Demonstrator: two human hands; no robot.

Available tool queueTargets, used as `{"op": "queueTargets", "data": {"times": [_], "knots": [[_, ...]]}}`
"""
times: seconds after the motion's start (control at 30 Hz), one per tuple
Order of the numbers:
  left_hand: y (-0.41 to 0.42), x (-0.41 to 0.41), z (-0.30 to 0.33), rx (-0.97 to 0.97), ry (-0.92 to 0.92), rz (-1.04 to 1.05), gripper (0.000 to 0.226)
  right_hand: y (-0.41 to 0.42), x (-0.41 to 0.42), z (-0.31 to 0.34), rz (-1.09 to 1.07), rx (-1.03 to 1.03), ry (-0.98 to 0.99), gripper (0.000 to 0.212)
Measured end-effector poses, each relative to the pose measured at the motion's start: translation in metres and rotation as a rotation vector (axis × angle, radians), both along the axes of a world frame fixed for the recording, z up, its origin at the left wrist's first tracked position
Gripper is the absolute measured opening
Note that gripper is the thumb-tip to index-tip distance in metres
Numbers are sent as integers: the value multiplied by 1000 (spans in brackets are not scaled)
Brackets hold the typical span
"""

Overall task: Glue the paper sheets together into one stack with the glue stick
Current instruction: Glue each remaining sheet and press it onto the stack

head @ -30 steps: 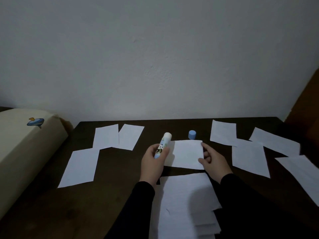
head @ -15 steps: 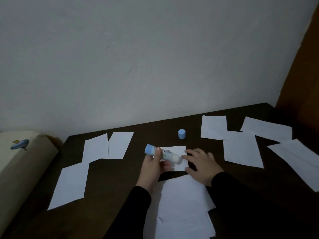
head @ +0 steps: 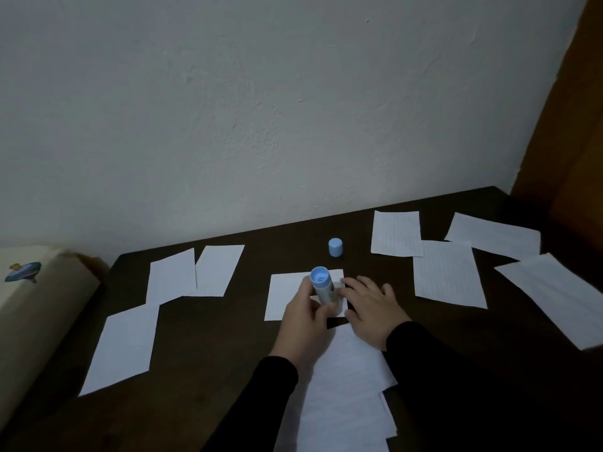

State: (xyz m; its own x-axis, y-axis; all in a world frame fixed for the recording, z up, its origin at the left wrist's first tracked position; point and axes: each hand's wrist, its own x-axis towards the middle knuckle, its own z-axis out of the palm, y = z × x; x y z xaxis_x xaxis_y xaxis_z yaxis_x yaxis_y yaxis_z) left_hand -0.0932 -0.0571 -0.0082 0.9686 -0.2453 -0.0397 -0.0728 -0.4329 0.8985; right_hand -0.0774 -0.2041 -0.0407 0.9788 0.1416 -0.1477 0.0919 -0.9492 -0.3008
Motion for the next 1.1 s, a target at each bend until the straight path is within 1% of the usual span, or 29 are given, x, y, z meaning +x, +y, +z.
{"op": "queueTargets", "data": {"times": [0.13,0.33,0.6,0.7,0.9,1.1], "knots": [[2,2,1,57,-24,-25,46,4,0,1,-21,-14,14,50],[10,9,0,140,-52,10,44,4,1,2,-17,-33,34,50],[30,12,-4,164,-55,66,36,4,5,-1,-25,-62,60,52],[39,16,-6,182,-54,105,37,4,5,-1,-20,-62,58,51],[55,25,-13,222,-50,207,48,5,4,0,-19,-78,64,51],[66,26,-17,213,-81,281,44,5,5,2,-8,-87,67,51]]}}
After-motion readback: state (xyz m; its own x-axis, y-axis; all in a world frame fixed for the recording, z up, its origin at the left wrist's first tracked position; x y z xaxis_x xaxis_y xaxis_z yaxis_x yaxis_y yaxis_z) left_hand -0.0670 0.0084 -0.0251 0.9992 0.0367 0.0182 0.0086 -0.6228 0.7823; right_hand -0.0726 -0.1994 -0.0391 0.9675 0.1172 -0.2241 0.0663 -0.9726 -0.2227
